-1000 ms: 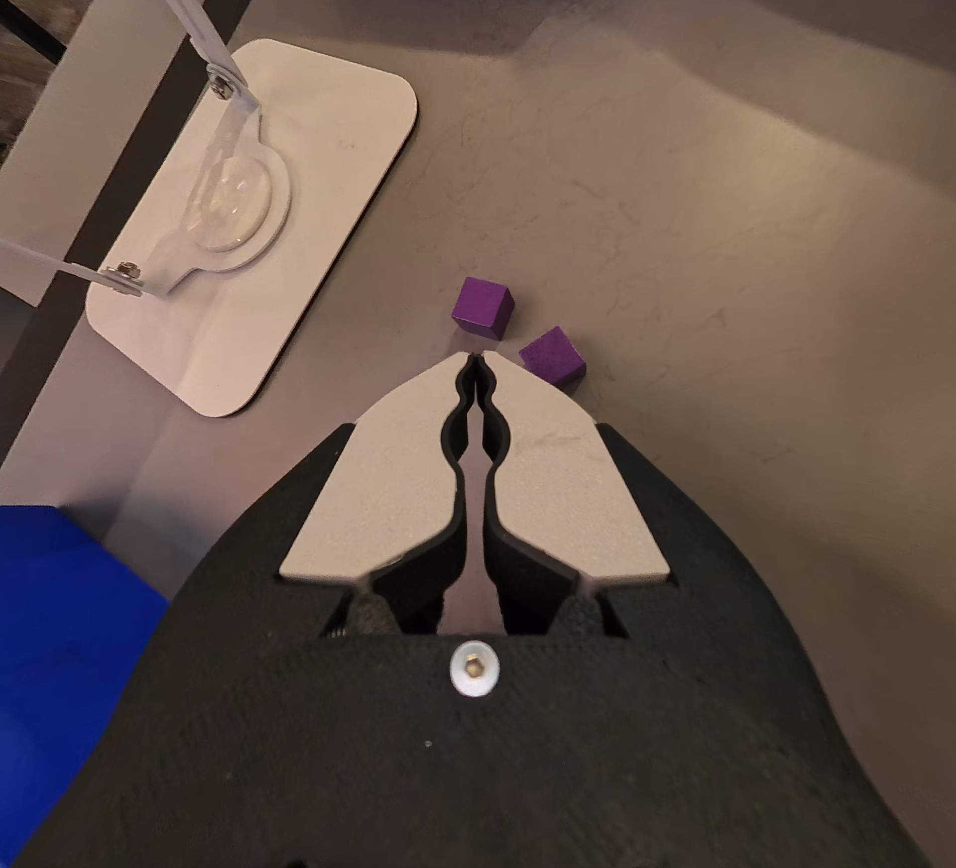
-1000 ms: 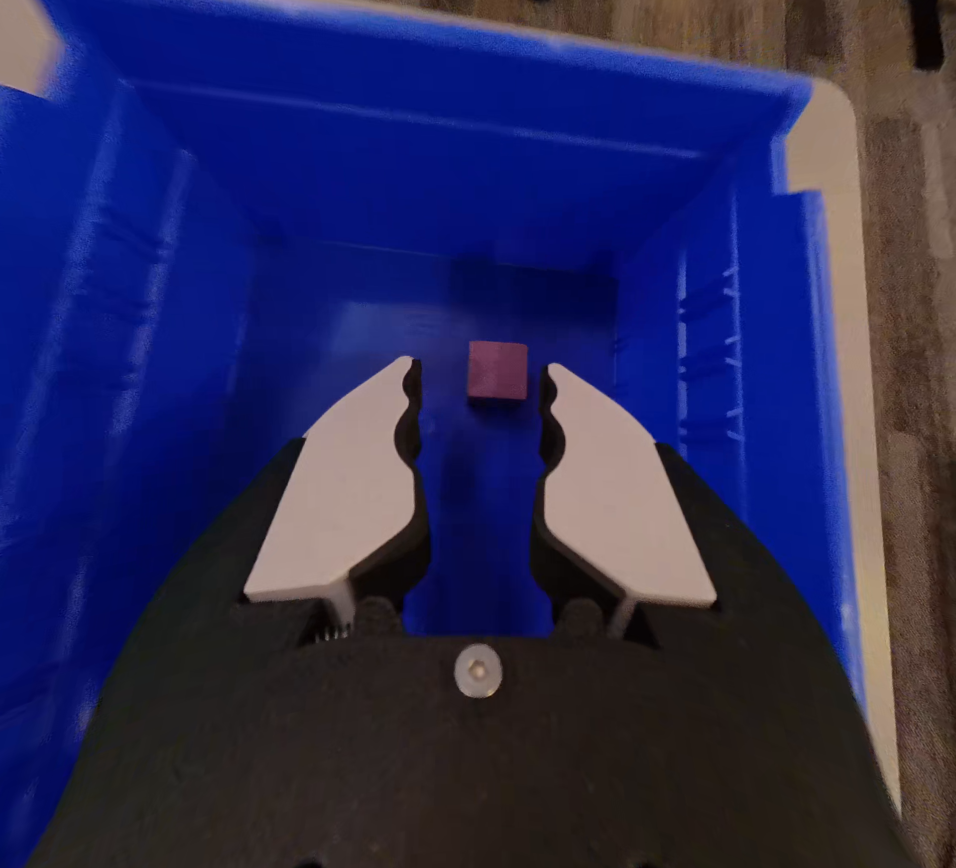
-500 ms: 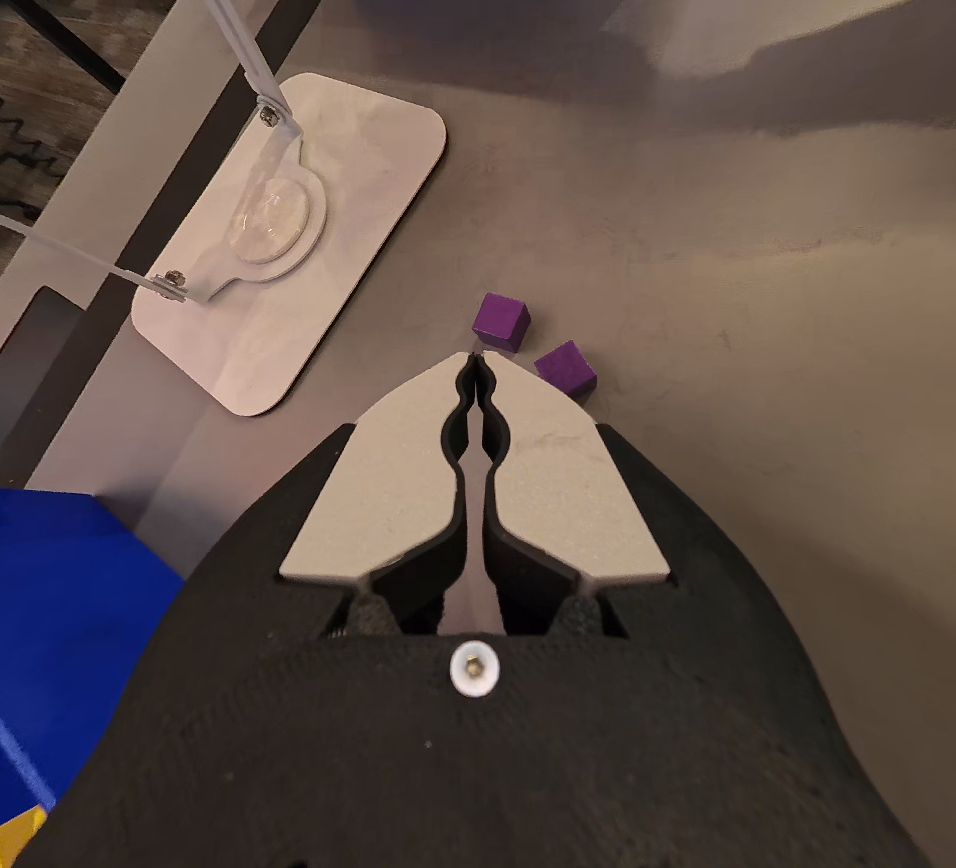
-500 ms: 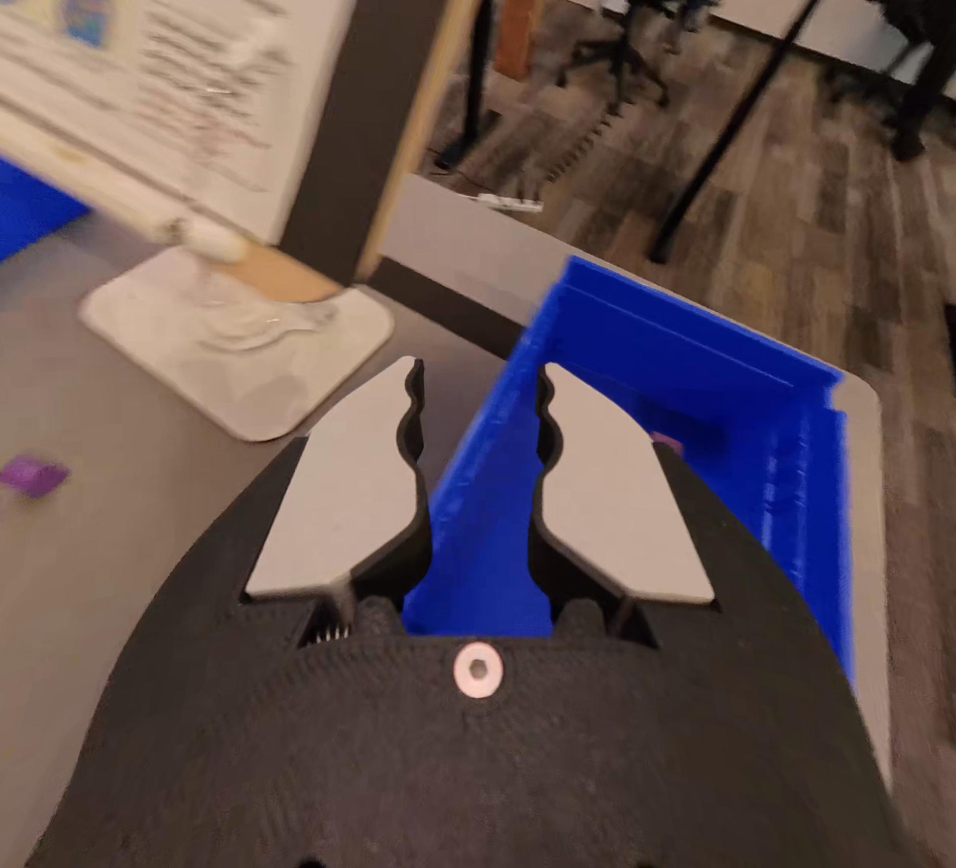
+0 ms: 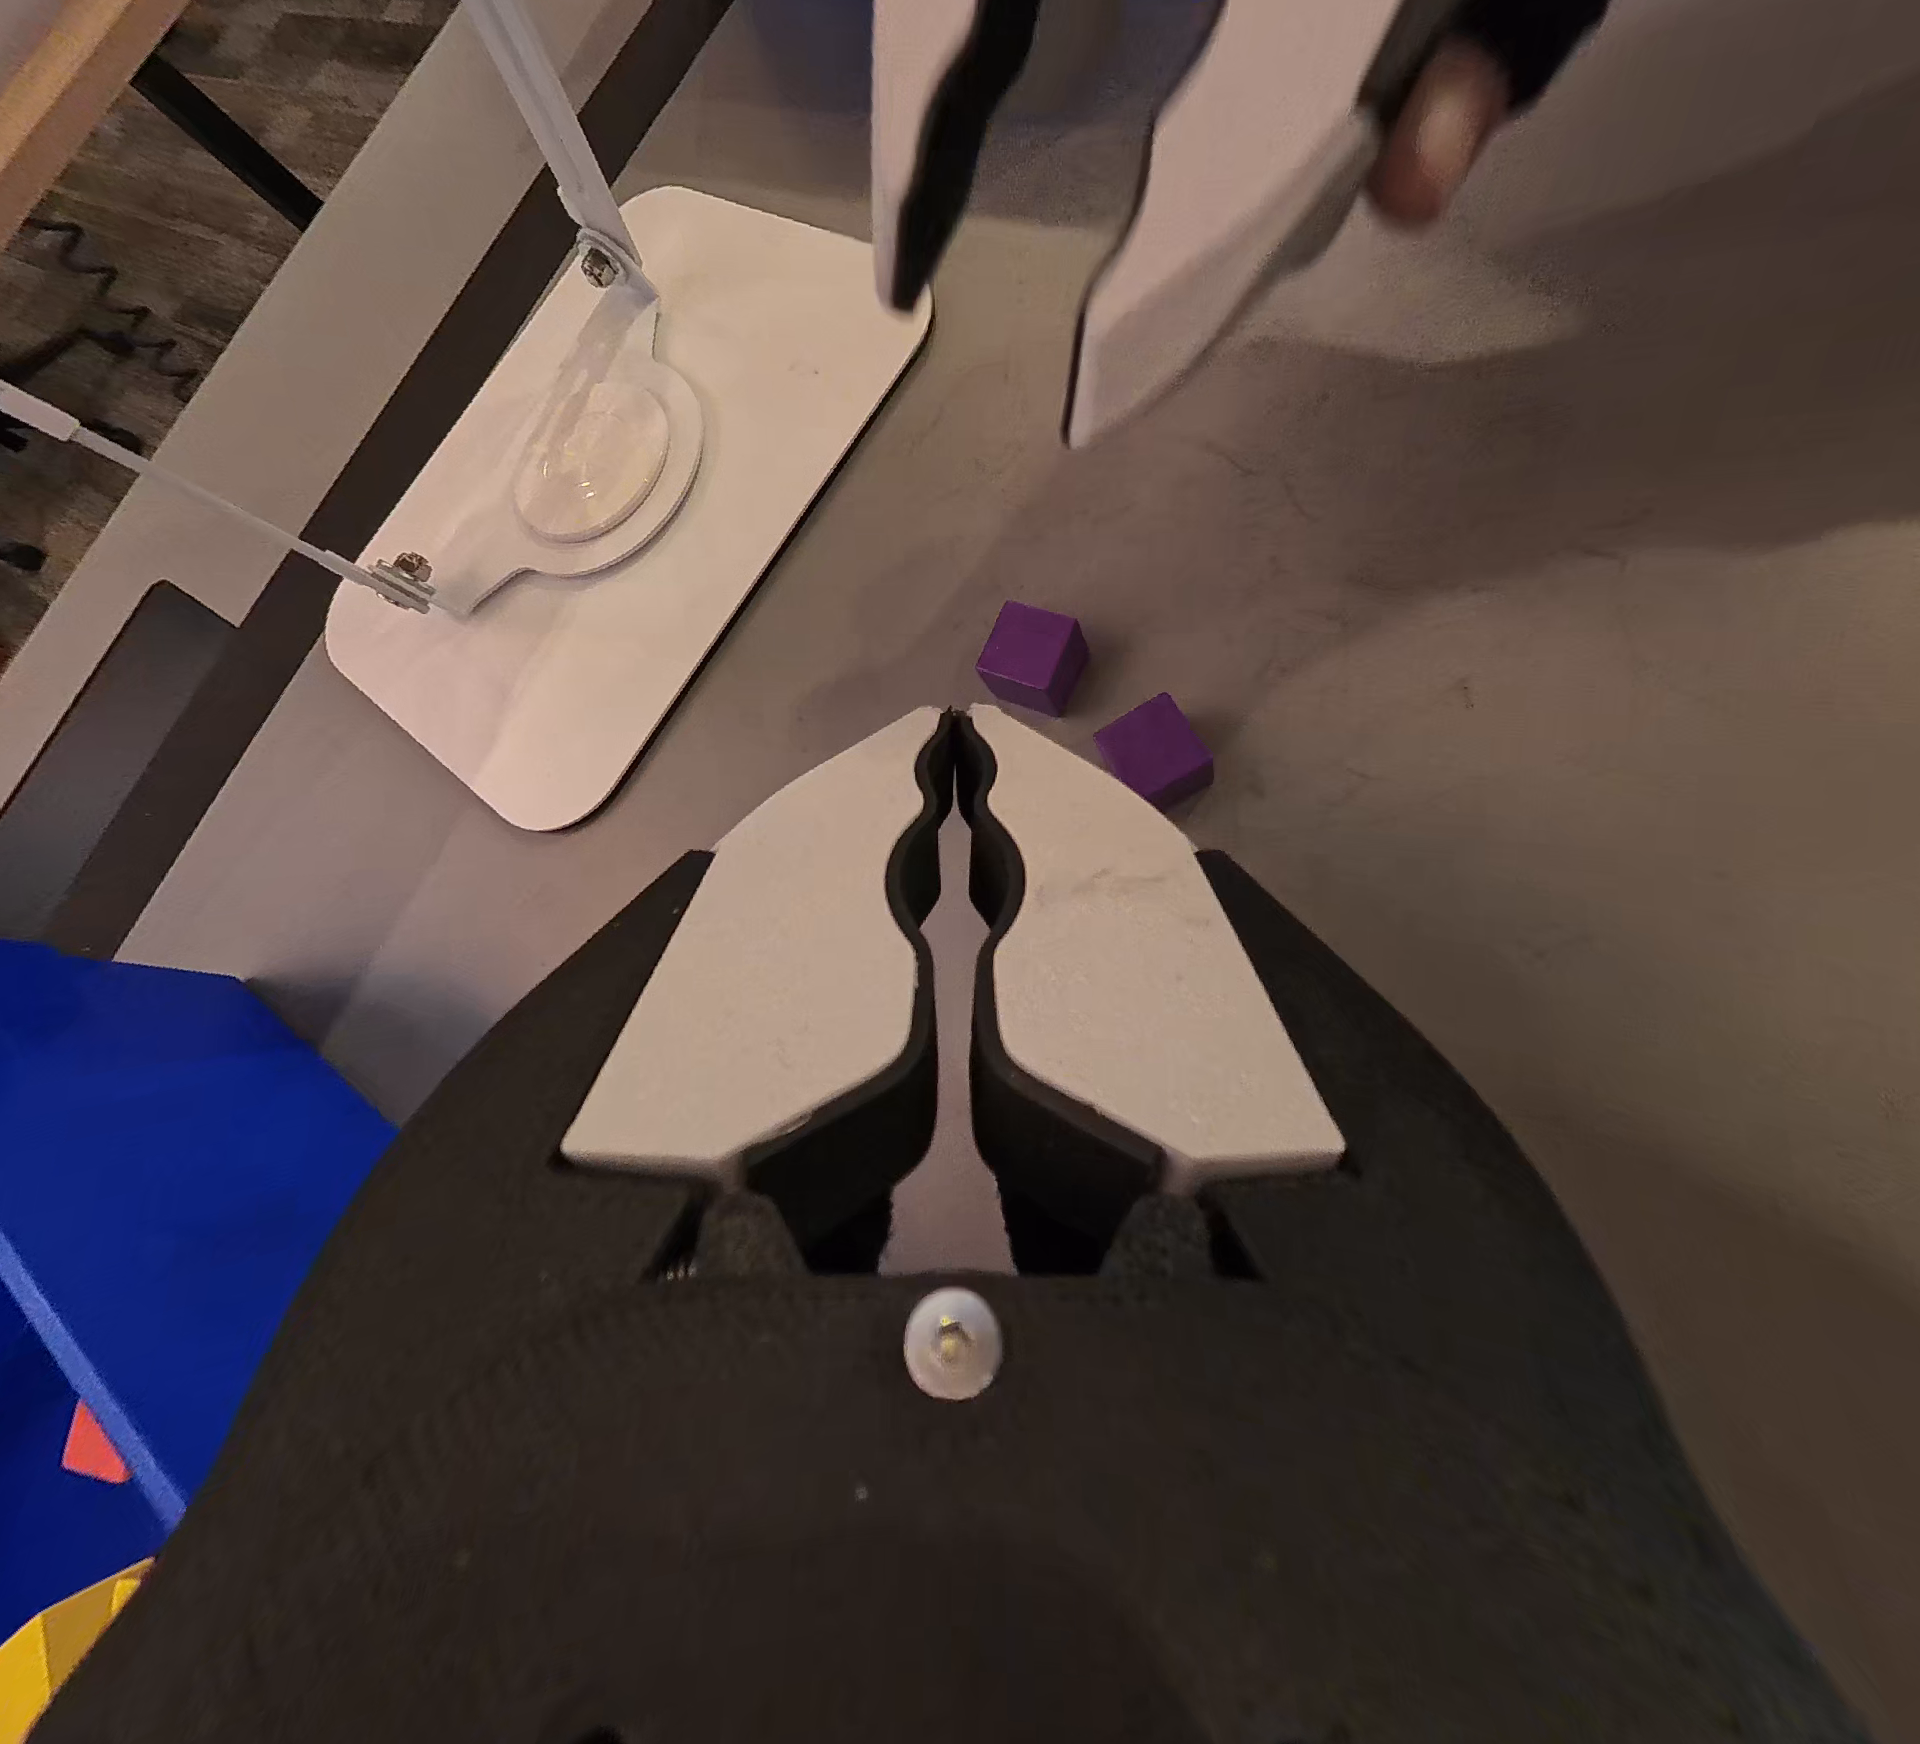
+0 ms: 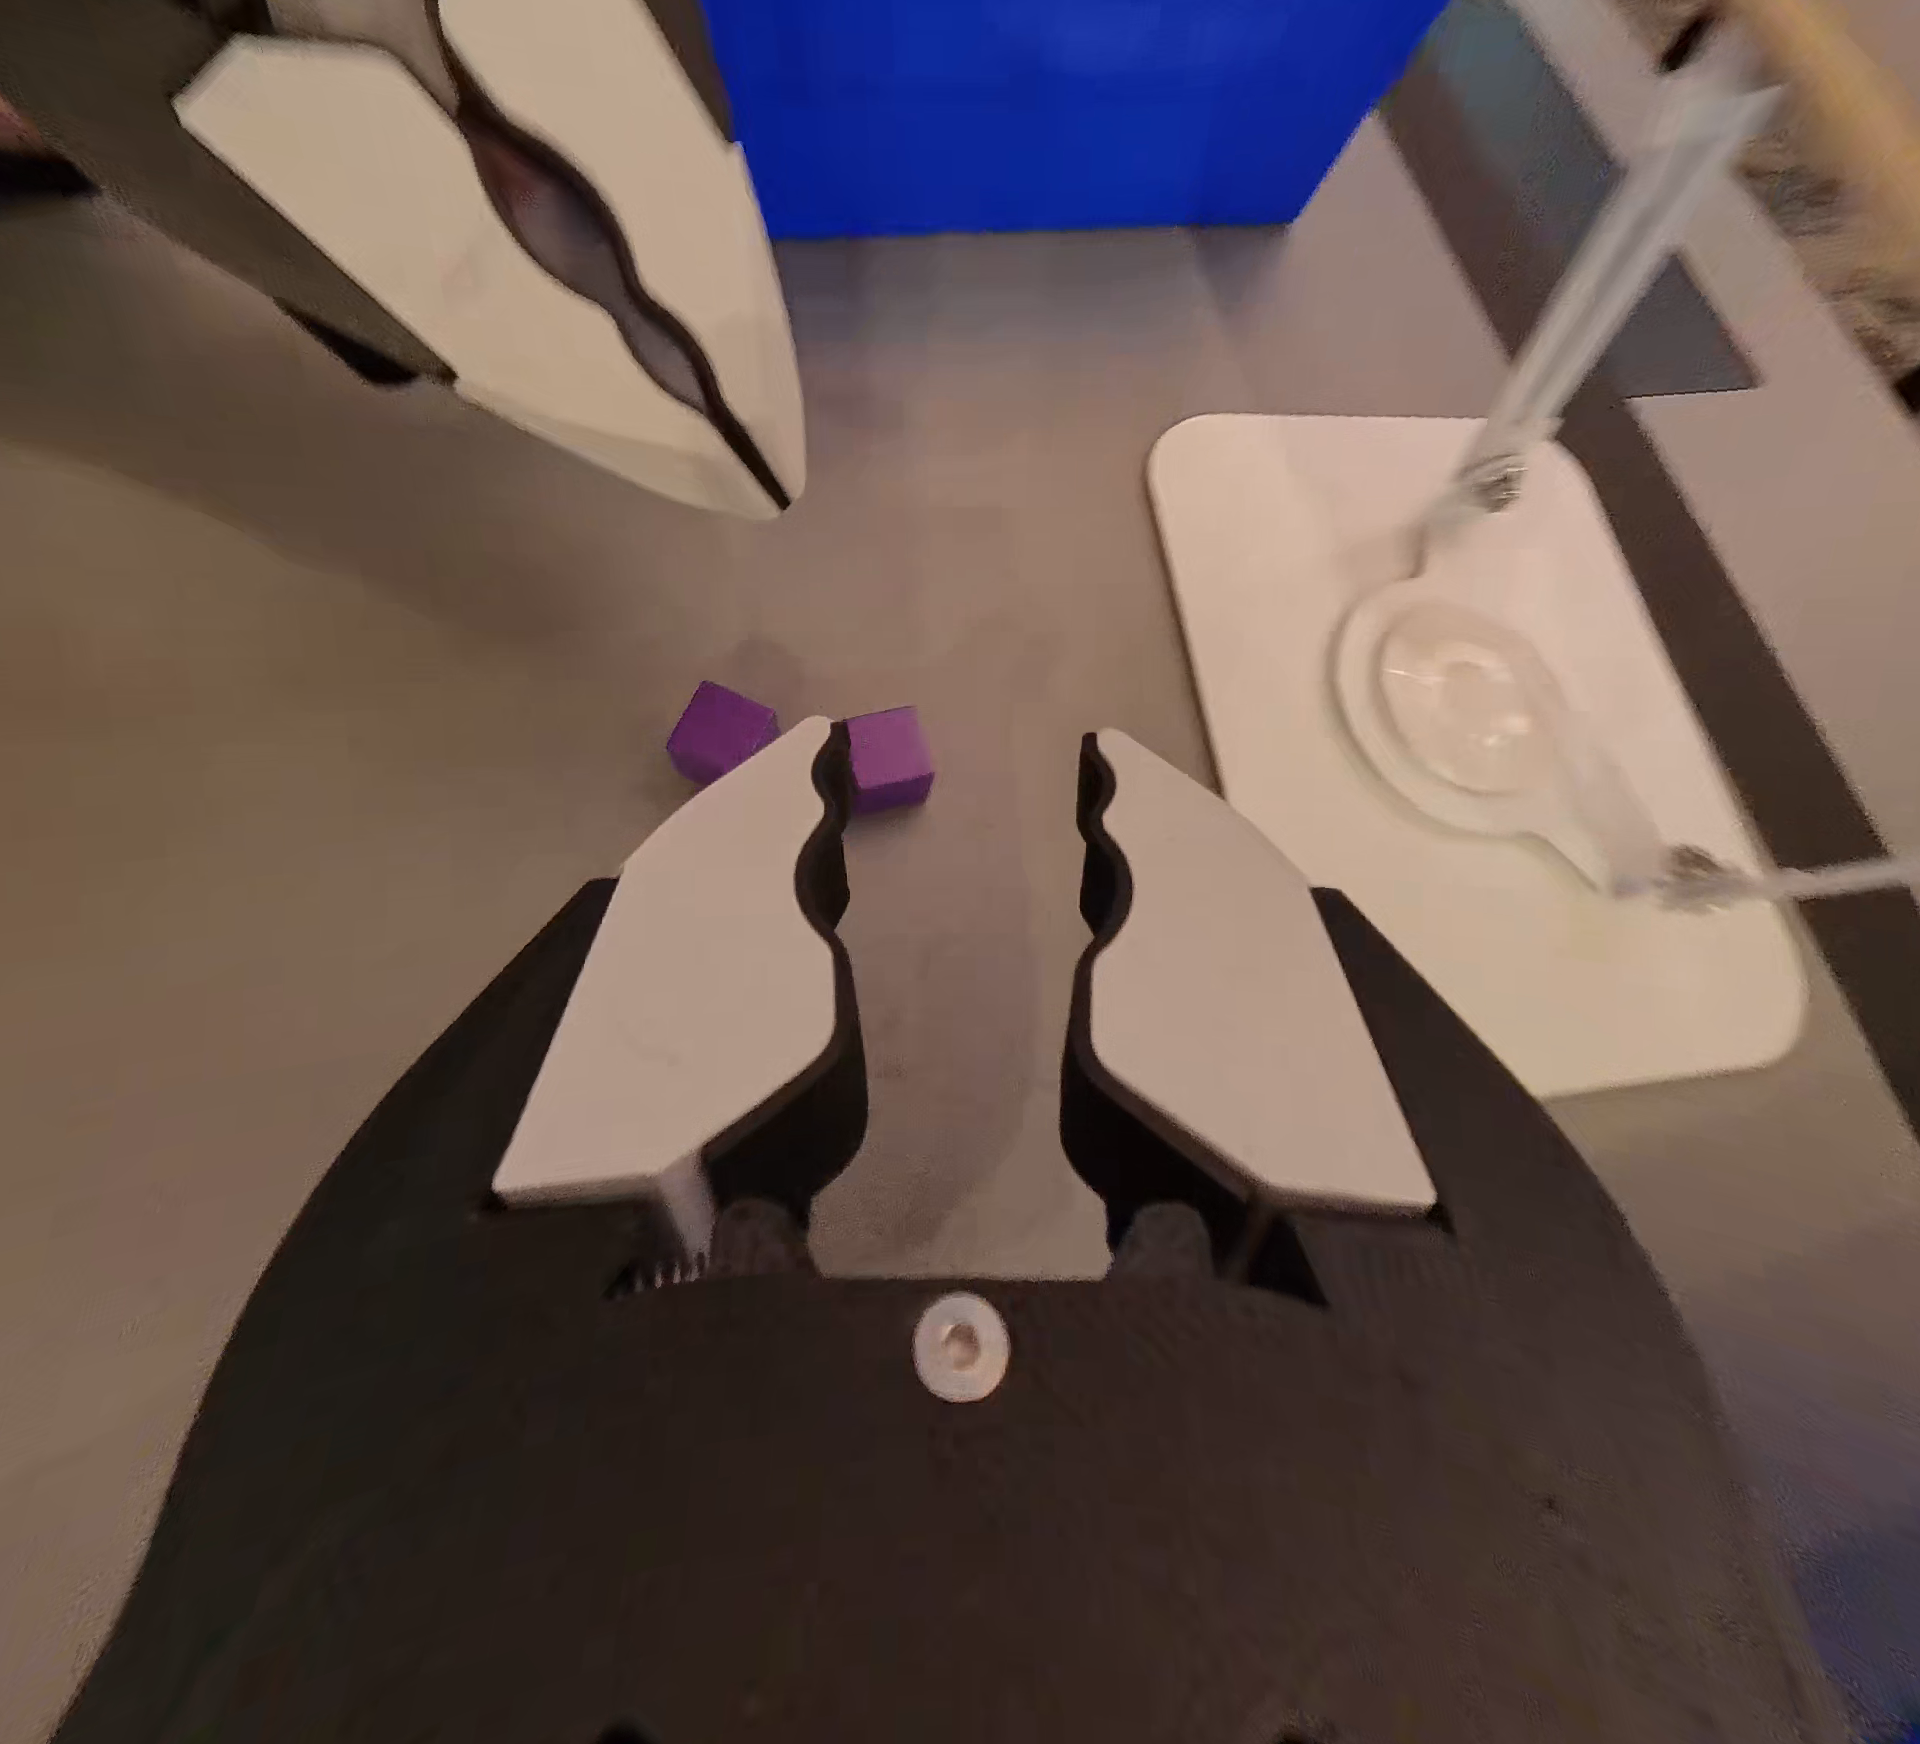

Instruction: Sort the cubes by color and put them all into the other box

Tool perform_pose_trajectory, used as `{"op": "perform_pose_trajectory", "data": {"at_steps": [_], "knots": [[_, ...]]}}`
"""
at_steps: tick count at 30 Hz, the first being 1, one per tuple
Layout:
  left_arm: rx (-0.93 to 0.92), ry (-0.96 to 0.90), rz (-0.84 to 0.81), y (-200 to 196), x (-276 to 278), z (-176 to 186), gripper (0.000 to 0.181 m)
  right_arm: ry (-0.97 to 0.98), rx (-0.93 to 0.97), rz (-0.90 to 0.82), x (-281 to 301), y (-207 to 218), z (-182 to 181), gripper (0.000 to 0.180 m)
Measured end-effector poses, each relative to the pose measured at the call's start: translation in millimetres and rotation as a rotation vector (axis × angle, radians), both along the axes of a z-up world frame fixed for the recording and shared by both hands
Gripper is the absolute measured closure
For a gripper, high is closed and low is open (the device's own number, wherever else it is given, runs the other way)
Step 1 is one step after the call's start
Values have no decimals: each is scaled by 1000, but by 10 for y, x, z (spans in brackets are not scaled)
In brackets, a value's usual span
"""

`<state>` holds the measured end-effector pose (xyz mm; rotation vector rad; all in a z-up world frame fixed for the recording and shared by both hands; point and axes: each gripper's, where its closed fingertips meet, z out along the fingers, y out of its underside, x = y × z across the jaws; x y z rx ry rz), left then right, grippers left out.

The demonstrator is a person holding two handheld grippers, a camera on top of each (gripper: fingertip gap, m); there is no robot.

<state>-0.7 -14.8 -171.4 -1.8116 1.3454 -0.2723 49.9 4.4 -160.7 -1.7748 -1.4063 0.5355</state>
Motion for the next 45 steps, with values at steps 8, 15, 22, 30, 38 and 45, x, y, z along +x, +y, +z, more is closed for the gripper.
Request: {"op": "perform_pose_trajectory", "data": {"at_steps": [8,15,22,30,38,45], "knots": [[-3,-9,5,18,-30,19,181,-72,-65,137,-258,-136,-416,139],[-2,-5,-5,-7,-8,20,181,-82,-66,138,-235,-142,-439,138],[-2,1,-12,-45,41,8,181,-75,-86,143,-258,-112,-502,140],[9,23,-57,-181,158,-36,181,-80,-101,141,-255,-80,-566,138],[83,12,-48,-258,249,25,181,-29,-88,93,-110,-159,-441,136],[135,-1,-128,-506,448,37,181,24,-79,0,103,-165,-352,135]]}}
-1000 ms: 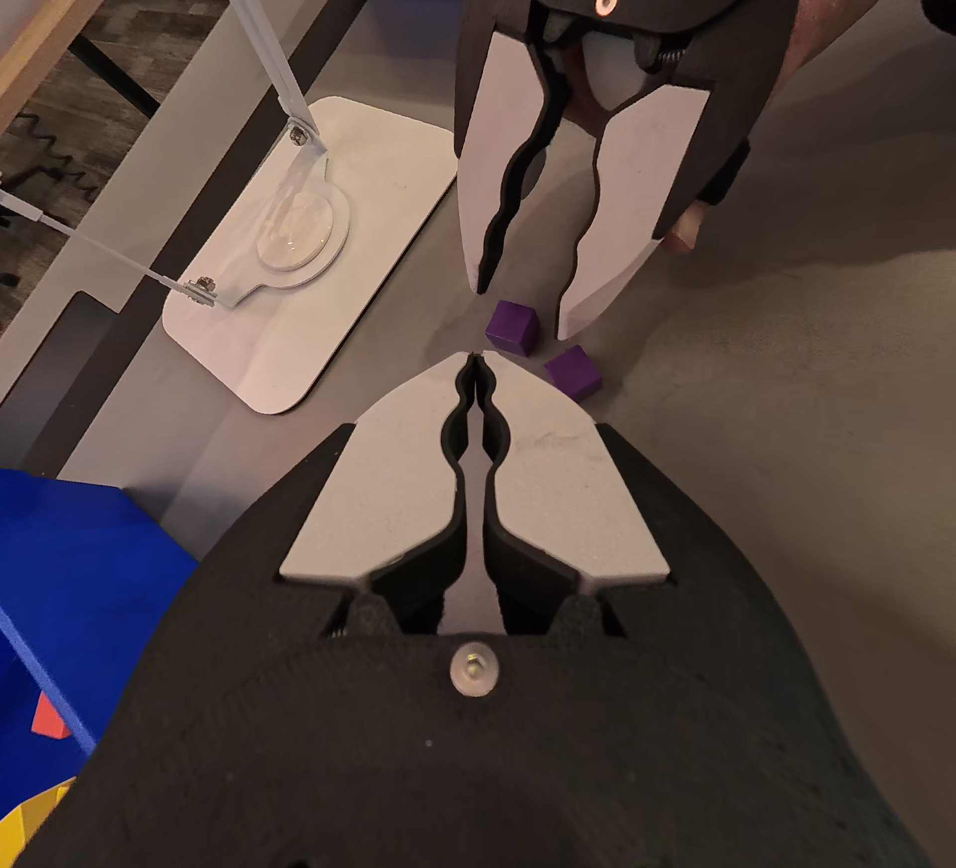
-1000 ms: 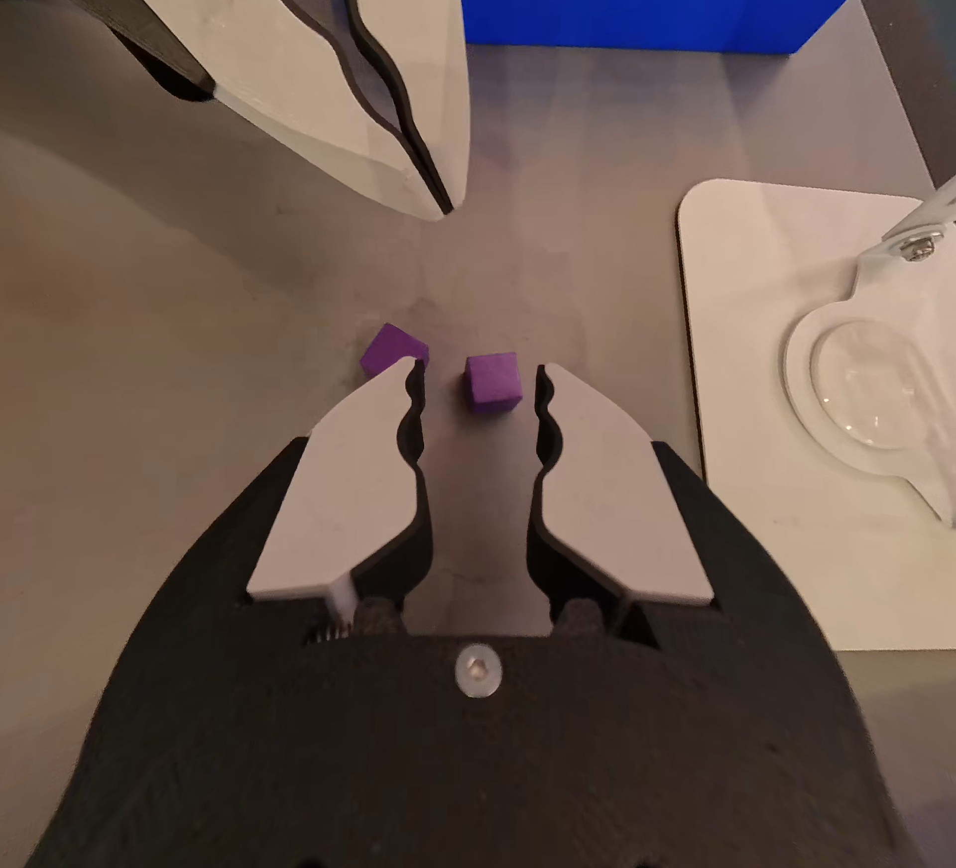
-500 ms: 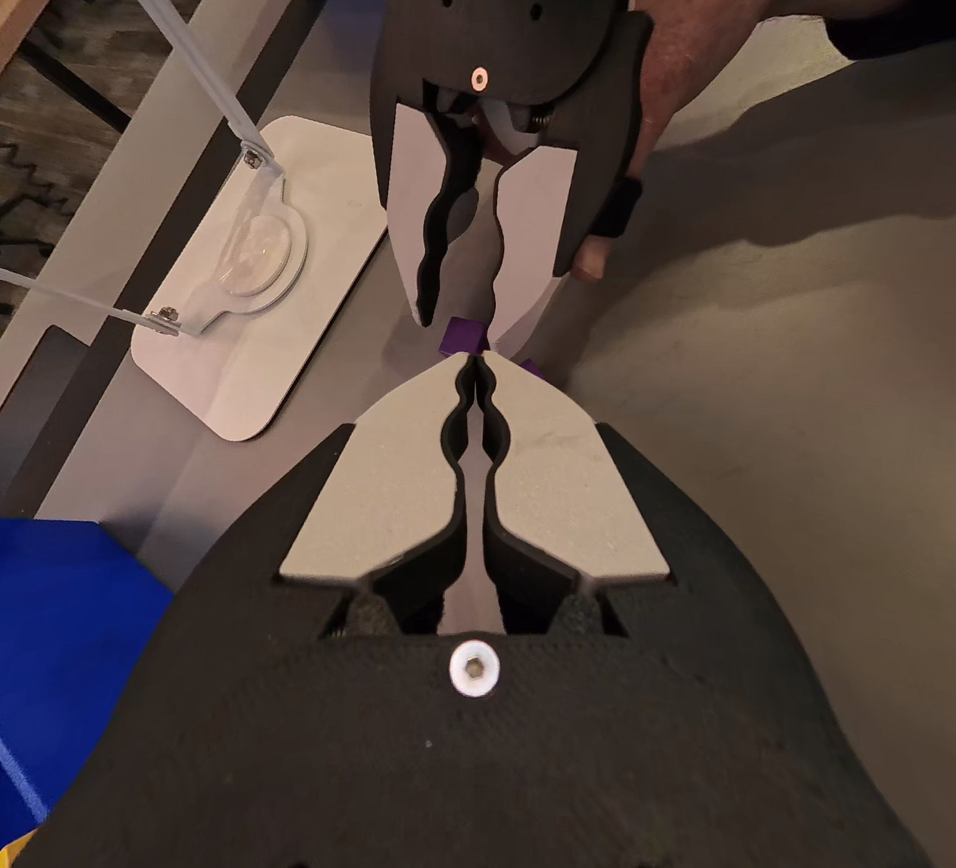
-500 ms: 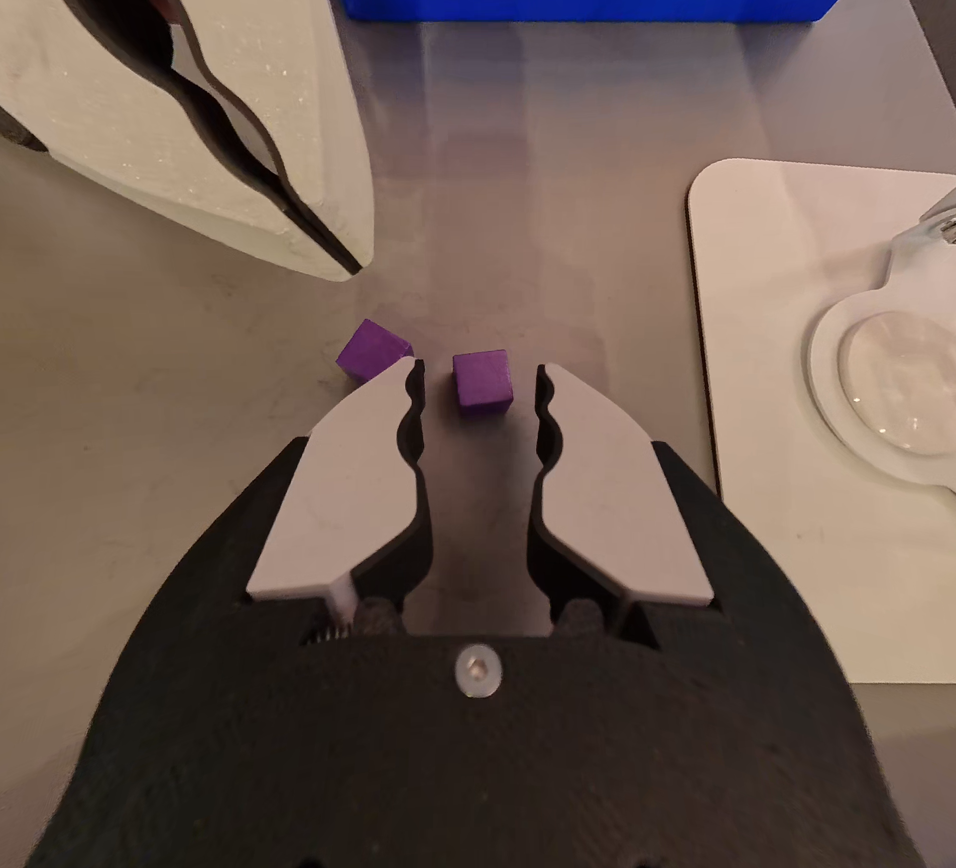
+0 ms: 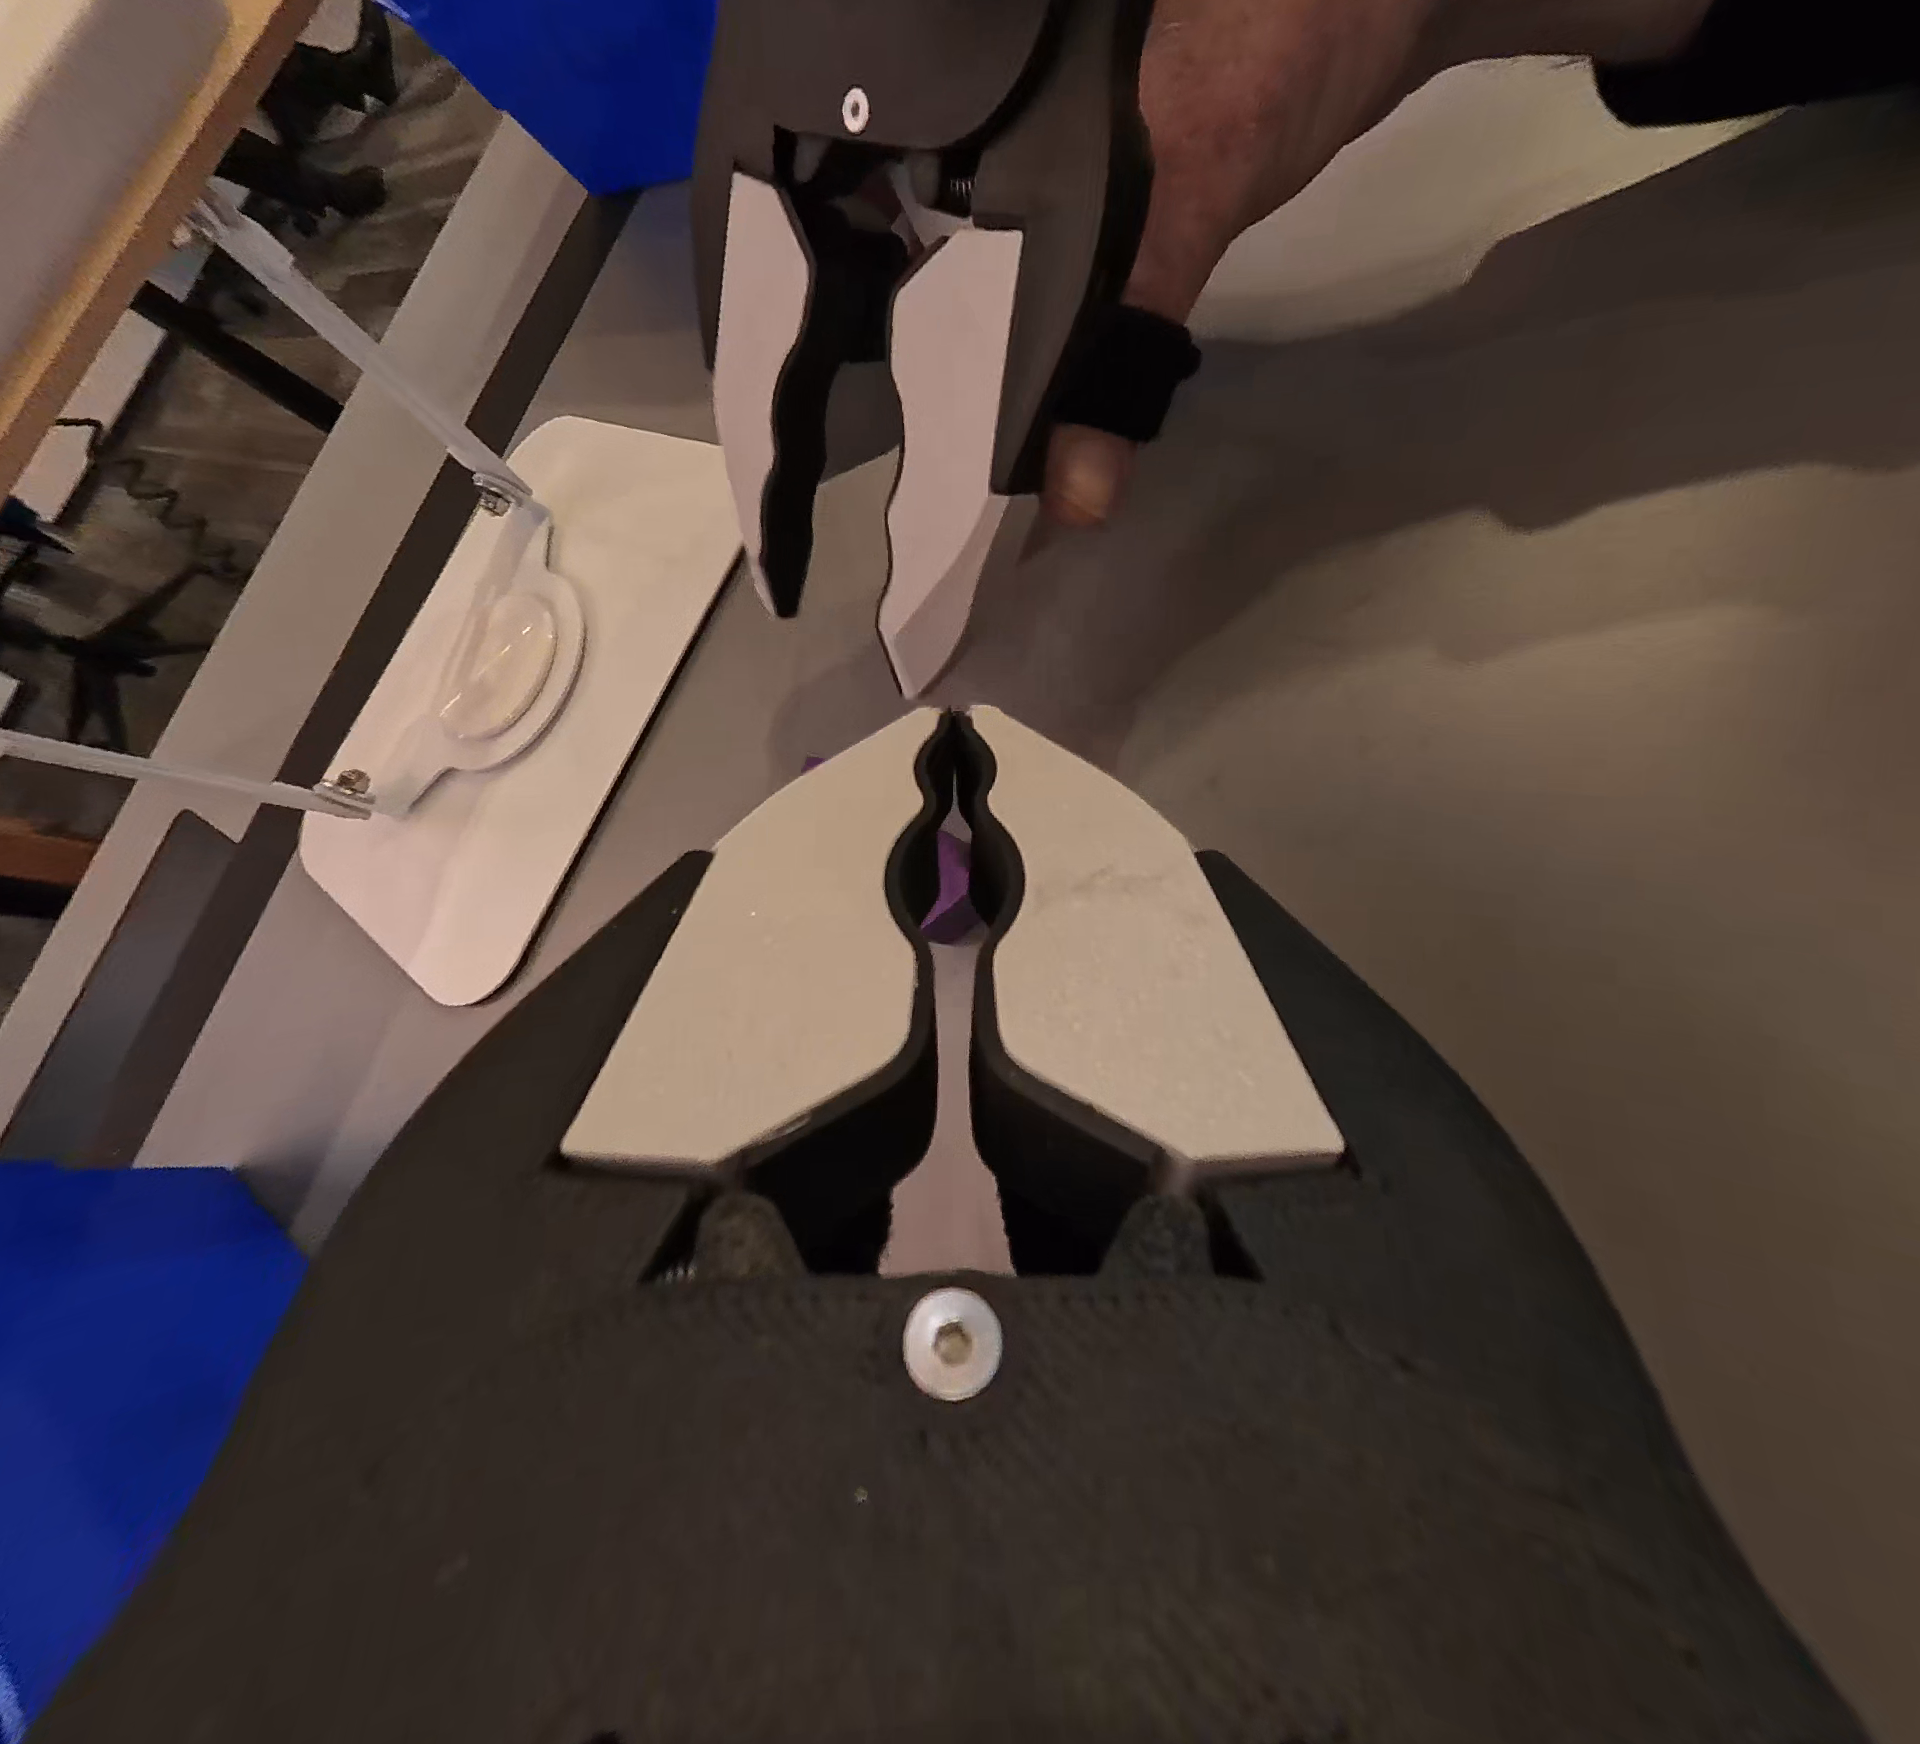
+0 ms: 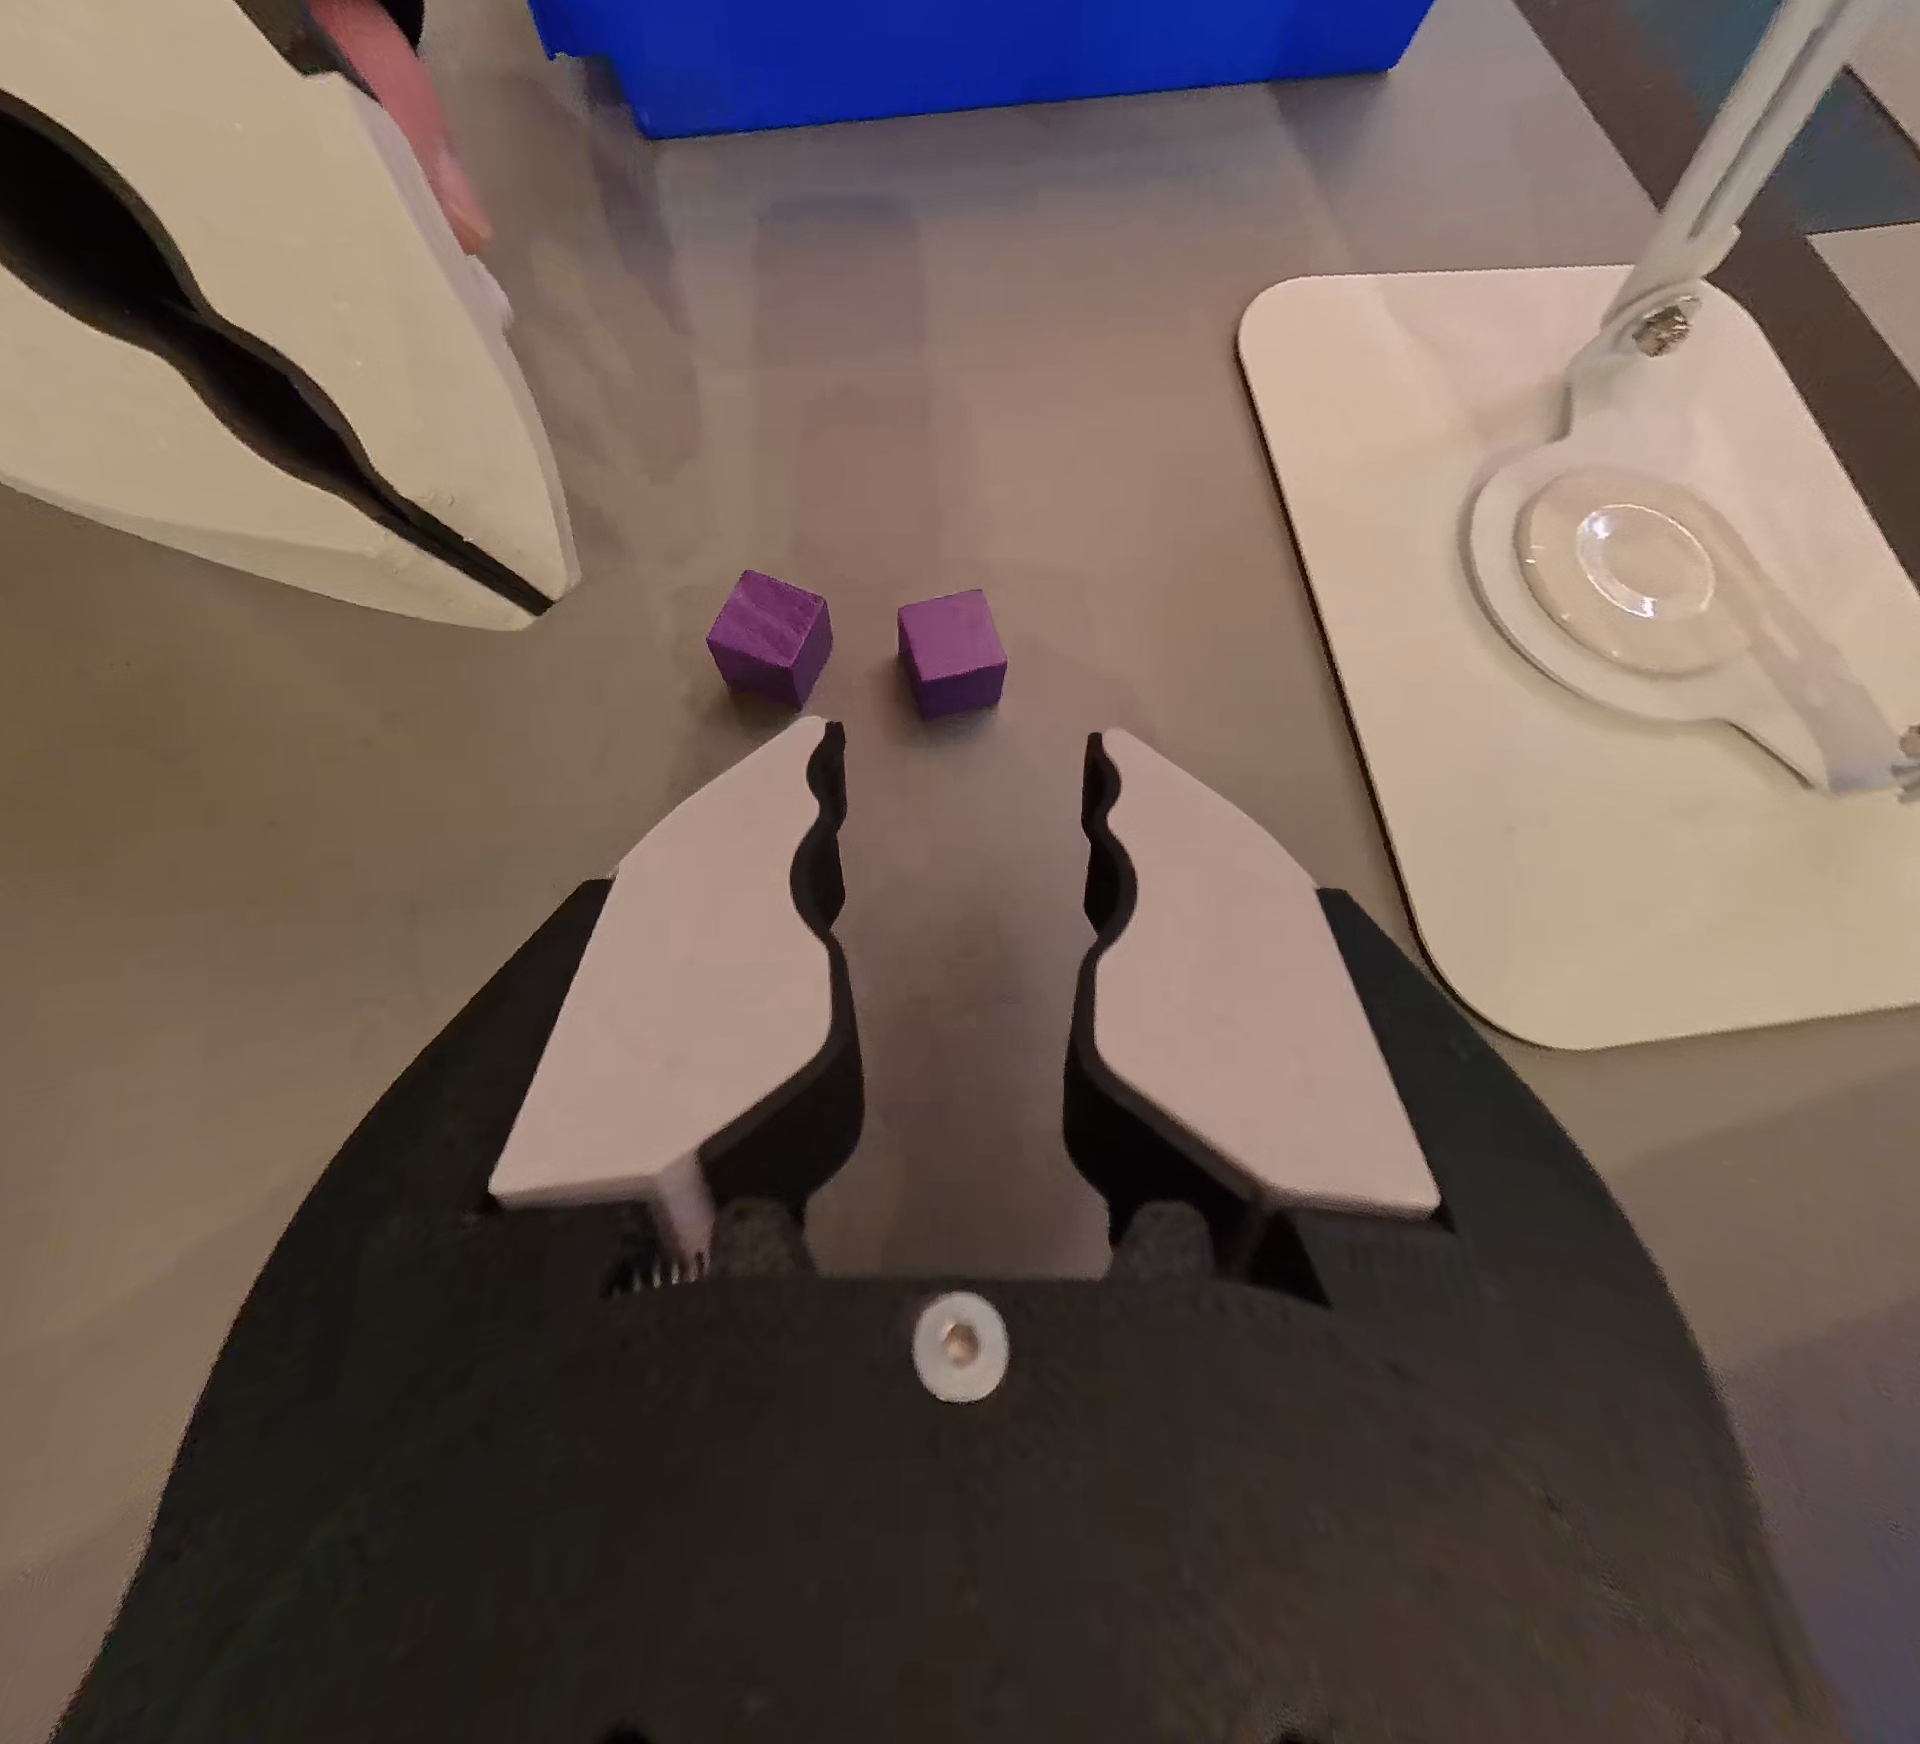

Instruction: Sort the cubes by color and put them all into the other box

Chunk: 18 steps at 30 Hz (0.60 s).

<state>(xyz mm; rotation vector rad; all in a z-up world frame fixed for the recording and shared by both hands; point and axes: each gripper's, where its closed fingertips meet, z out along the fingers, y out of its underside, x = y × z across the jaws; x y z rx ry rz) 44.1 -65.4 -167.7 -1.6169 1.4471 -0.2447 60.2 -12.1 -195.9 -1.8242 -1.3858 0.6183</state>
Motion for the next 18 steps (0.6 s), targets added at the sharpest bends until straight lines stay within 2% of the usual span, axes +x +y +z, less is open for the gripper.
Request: {"op": "perform_pose_trajectory", "data": {"at_steps": [4,10,14,18], "knots": [[-35,-28,-8,-19,-11,-17,181,12,0,-31,37,27,14,134],[-32,-89,70,233,-178,33,181,2,51,-147,113,148,2,133],[-69,-145,122,373,-259,-1,181,-19,105,-266,234,265,19,121],[-100,-210,175,495,-305,-17,181,2,83,-433,398,342,22,82]]}}
